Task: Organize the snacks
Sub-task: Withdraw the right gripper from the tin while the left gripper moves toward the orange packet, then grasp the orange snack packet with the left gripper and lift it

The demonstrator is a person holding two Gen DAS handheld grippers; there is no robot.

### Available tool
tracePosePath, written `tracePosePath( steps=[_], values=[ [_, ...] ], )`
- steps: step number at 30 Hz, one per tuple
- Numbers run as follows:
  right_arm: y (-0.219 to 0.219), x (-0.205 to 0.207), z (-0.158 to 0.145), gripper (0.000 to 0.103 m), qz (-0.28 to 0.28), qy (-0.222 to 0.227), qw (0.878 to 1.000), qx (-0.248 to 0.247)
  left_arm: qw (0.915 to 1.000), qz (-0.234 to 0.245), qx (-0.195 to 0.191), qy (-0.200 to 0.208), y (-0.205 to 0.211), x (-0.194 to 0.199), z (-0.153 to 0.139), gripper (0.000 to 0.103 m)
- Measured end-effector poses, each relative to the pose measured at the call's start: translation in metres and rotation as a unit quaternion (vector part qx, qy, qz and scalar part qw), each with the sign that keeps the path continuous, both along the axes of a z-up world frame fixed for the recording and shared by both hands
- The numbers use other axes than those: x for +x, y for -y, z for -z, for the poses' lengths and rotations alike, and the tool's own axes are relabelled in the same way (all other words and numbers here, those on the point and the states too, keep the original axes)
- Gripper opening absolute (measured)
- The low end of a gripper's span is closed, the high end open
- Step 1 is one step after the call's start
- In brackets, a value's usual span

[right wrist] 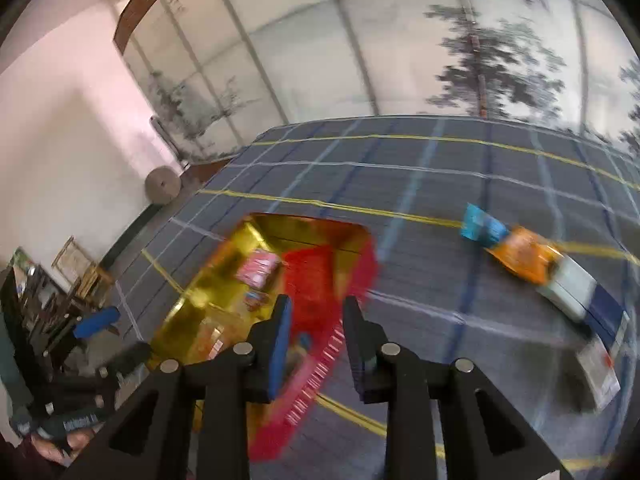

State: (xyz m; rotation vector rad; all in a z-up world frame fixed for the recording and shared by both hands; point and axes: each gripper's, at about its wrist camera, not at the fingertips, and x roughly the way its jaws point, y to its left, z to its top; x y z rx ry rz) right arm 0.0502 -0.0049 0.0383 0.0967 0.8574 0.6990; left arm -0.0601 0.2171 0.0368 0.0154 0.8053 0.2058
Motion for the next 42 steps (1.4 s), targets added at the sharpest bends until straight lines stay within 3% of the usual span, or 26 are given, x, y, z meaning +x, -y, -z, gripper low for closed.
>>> tracePosePath(
  steps=[8, 10, 20, 25, 28, 31, 37, 42],
  values=[
    [0.118, -0.005, 0.017, 0.031, 0.121, -0.004, 0.992, -0.015, 0.9994, 0.025, 0.025, -0.005, 0.029, 0.003, -0.004, 0.079],
    [0.152, -0.006, 0.024, 0.031, 0.158, -0.004, 0.987, -0.027, 0.9989, 0.031, 0.035, -0.003, 0.038, 0.003, -0.006, 0.085],
    [0.263, 0.002, 0.057, 0.032, 0.266, -0.003, 0.958, -0.11, 0.9933, 0.087, 0.076, -0.013, 0.086, 0.017, -0.01, 0.086],
    [0.29, 0.013, 0.076, 0.036, 0.284, -0.02, 0.951, -0.122, 0.9869, 0.133, 0.088, -0.023, 0.111, 0.028, -0.009, 0.088],
    [0.297, 0.016, 0.082, 0.046, 0.287, -0.019, 0.951, -0.115, 0.9796, 0.177, 0.089, -0.032, 0.126, 0.038, -0.009, 0.088],
    [0.301, 0.017, 0.082, 0.048, 0.285, -0.017, 0.952, -0.106, 0.9705, 0.222, 0.086, -0.04, 0.14, 0.049, -0.01, 0.088],
    [0.304, 0.016, 0.084, 0.054, 0.282, -0.013, 0.955, -0.096, 0.957, 0.277, 0.058, -0.065, 0.162, 0.097, -0.016, 0.088],
    [0.3, 0.013, 0.084, 0.056, 0.275, -0.008, 0.957, -0.096, 0.9592, 0.264, -0.002, -0.102, 0.167, 0.152, -0.014, 0.084]
  ],
)
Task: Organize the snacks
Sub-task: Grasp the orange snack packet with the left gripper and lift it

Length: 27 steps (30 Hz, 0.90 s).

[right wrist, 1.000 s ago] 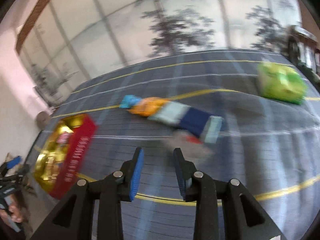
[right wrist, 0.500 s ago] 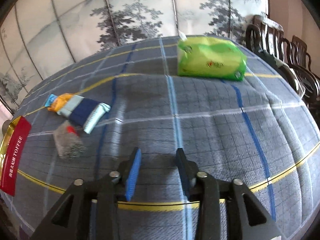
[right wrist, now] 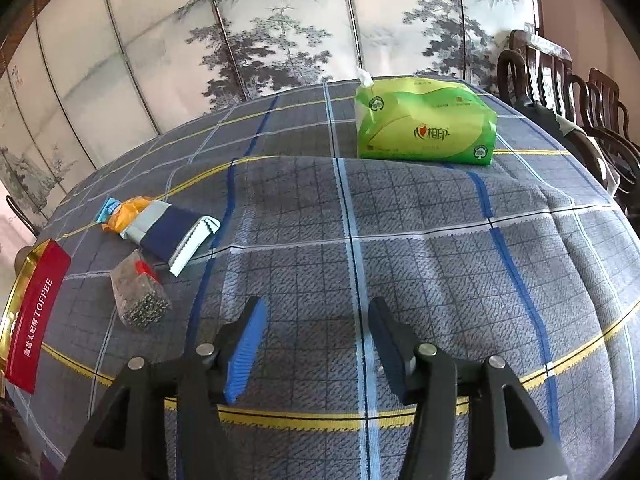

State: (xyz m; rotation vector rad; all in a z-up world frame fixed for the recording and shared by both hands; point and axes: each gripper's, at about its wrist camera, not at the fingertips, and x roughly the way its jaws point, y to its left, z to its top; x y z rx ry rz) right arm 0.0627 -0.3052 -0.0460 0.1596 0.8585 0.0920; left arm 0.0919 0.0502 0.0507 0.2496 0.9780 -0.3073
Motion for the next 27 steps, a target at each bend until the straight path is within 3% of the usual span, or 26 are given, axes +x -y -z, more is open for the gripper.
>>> tracePosePath(
  steps=[4, 11, 14, 18, 22, 27],
  values=[
    [-0.002, 0.0, 0.0, 0.058, -0.006, 0.0, 1.0, 0.001, 0.9951, -0.013, -0.06, -0.077, 0.008, 0.042, 0.012, 0.065],
    [-0.003, 0.0, 0.0, 0.058, -0.019, 0.003, 1.0, 0.011, 0.9844, -0.005, -0.109, -0.138, 0.037, 0.106, 0.025, 0.062],
    [-0.003, -0.001, 0.0, 0.058, -0.024, 0.004, 1.0, 0.013, 0.9832, -0.006, -0.098, -0.154, 0.048, 0.129, 0.031, 0.056],
    [-0.003, -0.002, -0.001, 0.058, -0.029, 0.01, 0.999, 0.019, 0.9723, 0.014, -0.102, -0.21, 0.062, 0.156, 0.049, 0.056],
    [-0.004, -0.002, -0.002, 0.058, -0.033, 0.013, 0.999, 0.024, 0.9743, 0.0, -0.062, -0.217, 0.067, 0.171, 0.063, 0.056],
    [-0.004, -0.004, -0.003, 0.058, -0.037, 0.016, 0.999, 0.028, 0.9702, -0.007, -0.062, -0.234, 0.063, 0.186, 0.076, 0.057]
  ],
)
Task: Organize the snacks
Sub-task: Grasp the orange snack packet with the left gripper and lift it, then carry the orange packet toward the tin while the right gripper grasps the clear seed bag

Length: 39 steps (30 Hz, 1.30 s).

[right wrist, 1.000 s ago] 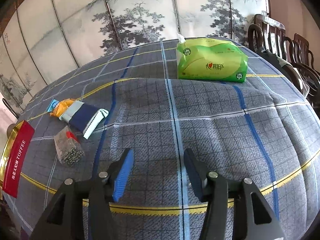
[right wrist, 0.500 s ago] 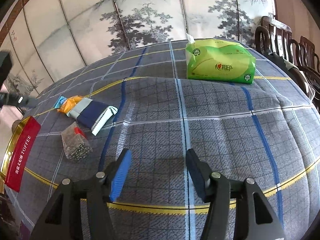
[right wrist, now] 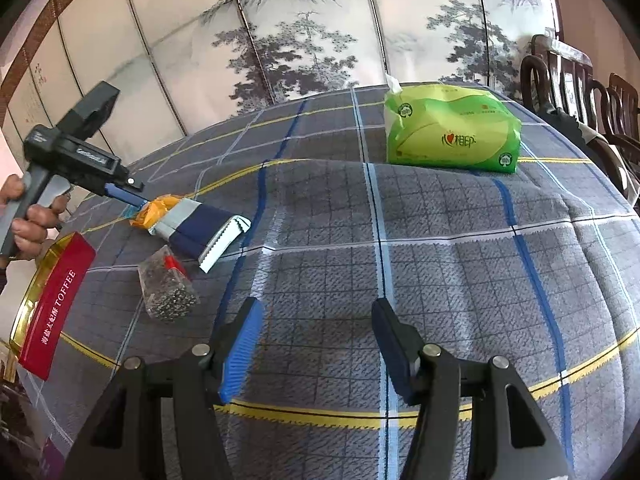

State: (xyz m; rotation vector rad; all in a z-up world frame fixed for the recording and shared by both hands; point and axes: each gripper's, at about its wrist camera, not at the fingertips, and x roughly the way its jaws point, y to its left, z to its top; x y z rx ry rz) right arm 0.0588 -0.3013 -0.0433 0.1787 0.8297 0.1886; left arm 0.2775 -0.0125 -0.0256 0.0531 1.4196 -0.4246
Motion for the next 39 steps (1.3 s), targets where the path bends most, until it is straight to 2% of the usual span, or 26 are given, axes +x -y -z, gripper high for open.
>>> tracePosePath(
  steps=[5, 7, 9, 11, 12, 14, 18, 22, 30, 33, 39],
  values=[
    [-0.001, 0.001, 0.0, 0.058, -0.002, -0.002, 1.0, 0.001, 0.9995, 0.024, 0.019, -0.008, 0.012, -0.002, 0.013, 0.059],
    [-0.001, 0.001, 0.0, 0.058, -0.002, -0.003, 1.0, 0.001, 0.9992, 0.029, 0.029, -0.005, 0.015, -0.002, 0.016, 0.069],
    [-0.001, 0.001, 0.001, 0.058, -0.002, -0.003, 1.0, 0.0, 0.9994, 0.021, 0.028, 0.0, 0.015, 0.0, 0.017, 0.069],
    [-0.001, 0.001, 0.001, 0.058, -0.002, -0.005, 1.0, 0.0, 0.9997, 0.004, 0.021, 0.011, 0.01, 0.001, 0.016, 0.06],
    [-0.001, 0.002, 0.001, 0.058, -0.002, -0.005, 1.0, -0.001, 0.9998, 0.0, 0.018, 0.012, 0.009, 0.001, 0.017, 0.041],
    [-0.001, 0.002, 0.001, 0.058, -0.001, -0.006, 1.0, -0.001, 0.9993, -0.006, 0.026, 0.027, 0.005, 0.0, 0.017, 0.039],
    [0.0, 0.002, 0.001, 0.058, -0.001, -0.006, 1.0, -0.001, 0.9973, -0.046, 0.016, 0.055, -0.008, -0.014, 0.011, 0.032],
    [-0.001, 0.003, 0.002, 0.058, 0.0, -0.007, 1.0, -0.001, 0.9939, -0.082, -0.028, 0.068, -0.021, -0.059, -0.002, 0.032],
    [0.0, 0.001, 0.003, 0.058, -0.005, -0.004, 1.0, 0.0, 0.9889, -0.117, -0.062, 0.068, -0.036, -0.153, -0.014, 0.032],
    [-0.003, -0.004, -0.003, 0.058, -0.032, 0.015, 0.999, 0.013, 0.9881, -0.119, -0.067, 0.071, -0.043, -0.176, -0.019, 0.032],
    [-0.024, -0.008, -0.014, 0.058, -0.11, 0.015, 0.993, 0.051, 0.9869, -0.121, -0.079, 0.072, -0.046, -0.204, -0.028, 0.032]
  ],
)
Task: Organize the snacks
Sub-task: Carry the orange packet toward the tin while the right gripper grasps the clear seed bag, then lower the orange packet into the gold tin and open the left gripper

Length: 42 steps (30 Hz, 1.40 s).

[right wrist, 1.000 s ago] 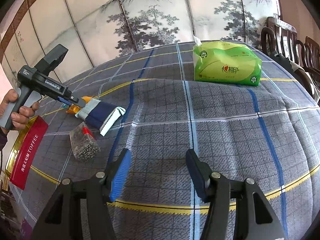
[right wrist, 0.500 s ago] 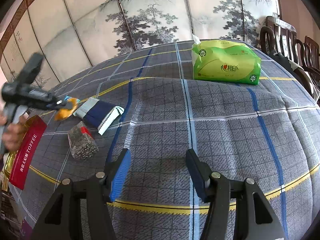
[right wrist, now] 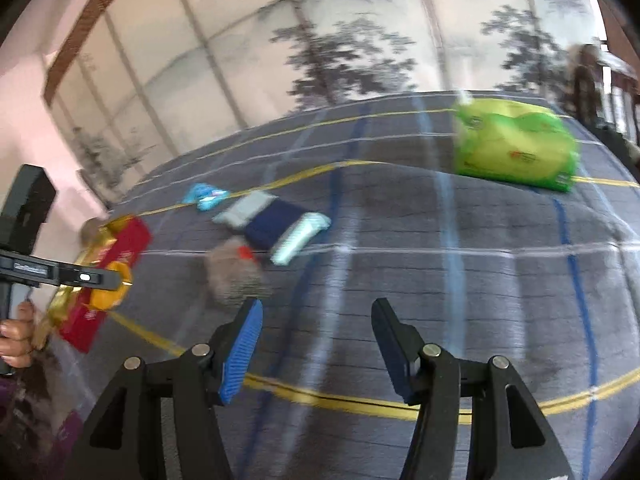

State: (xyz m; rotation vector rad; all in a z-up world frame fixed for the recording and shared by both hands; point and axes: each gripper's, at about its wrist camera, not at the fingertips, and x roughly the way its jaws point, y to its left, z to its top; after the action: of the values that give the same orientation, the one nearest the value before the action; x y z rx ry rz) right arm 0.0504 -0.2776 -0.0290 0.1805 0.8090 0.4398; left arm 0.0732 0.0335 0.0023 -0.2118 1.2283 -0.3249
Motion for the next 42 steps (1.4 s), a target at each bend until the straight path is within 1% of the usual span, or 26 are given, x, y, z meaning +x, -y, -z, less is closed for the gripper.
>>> tracePosePath(
  steps=[2, 4, 7, 10, 14, 17, 20, 22, 23, 24, 25, 30, 33, 36, 42],
  values=[
    [-0.018, 0.002, -0.006, 0.058, -0.032, 0.005, 0.999, -0.007, 1.0, -0.005, -0.004, 0.003, -0.002, -0.006, -0.004, 0.032],
    [-0.04, 0.004, -0.011, 0.058, -0.063, 0.014, 0.997, -0.034, 0.9999, -0.009, -0.012, 0.005, -0.005, -0.011, -0.008, 0.032],
    [-0.065, 0.015, -0.012, 0.058, -0.097, 0.014, 0.993, -0.063, 0.9998, -0.012, -0.008, 0.013, -0.007, -0.015, -0.014, 0.032],
    [-0.079, 0.025, -0.012, 0.058, -0.117, 0.016, 0.99, -0.076, 0.9997, -0.012, -0.001, 0.02, -0.006, -0.018, -0.018, 0.032],
    [-0.09, 0.038, -0.01, 0.058, -0.129, 0.018, 0.987, -0.089, 0.9996, -0.006, 0.004, 0.026, -0.005, -0.021, -0.023, 0.032],
    [-0.099, 0.046, -0.005, 0.058, -0.143, 0.011, 0.984, -0.103, 0.9996, -0.002, 0.005, 0.029, -0.004, -0.023, -0.025, 0.032],
    [-0.106, 0.053, 0.002, 0.058, -0.15, 0.001, 0.98, -0.132, 0.9994, -0.002, 0.008, 0.033, -0.005, -0.024, -0.027, 0.032],
    [-0.107, 0.056, 0.006, 0.058, -0.156, -0.006, 0.979, -0.133, 0.9993, -0.001, 0.011, 0.035, -0.006, -0.024, -0.027, 0.033],
    [-0.108, 0.056, 0.008, 0.052, -0.159, -0.008, 0.978, -0.135, 0.9992, -0.003, 0.013, 0.037, -0.006, -0.026, -0.028, 0.033],
    [-0.11, 0.058, 0.012, 0.043, -0.159, -0.017, 0.977, -0.141, 0.9992, -0.004, 0.014, 0.038, -0.006, -0.026, -0.028, 0.033],
    [-0.111, 0.057, 0.014, 0.036, -0.155, -0.01, 0.976, -0.152, 0.9991, -0.004, 0.015, 0.04, -0.007, -0.027, -0.029, 0.033],
    [-0.115, 0.046, 0.01, 0.035, -0.138, -0.011, 0.981, -0.138, 0.9984, -0.009, 0.021, 0.052, -0.011, -0.033, -0.034, 0.033],
    [-0.117, 0.03, 0.0, 0.035, -0.124, 0.012, 0.987, -0.102, 0.9976, -0.012, 0.029, 0.062, -0.014, -0.039, -0.038, 0.033],
    [-0.12, 0.02, -0.004, 0.035, -0.111, 0.015, 0.991, -0.074, 0.9969, -0.018, 0.03, 0.07, -0.019, -0.046, -0.042, 0.033],
    [-0.138, 0.008, 0.008, 0.035, -0.096, -0.001, 0.994, -0.055, 0.9957, -0.034, 0.038, 0.078, -0.034, -0.057, -0.045, 0.033]
  ],
)
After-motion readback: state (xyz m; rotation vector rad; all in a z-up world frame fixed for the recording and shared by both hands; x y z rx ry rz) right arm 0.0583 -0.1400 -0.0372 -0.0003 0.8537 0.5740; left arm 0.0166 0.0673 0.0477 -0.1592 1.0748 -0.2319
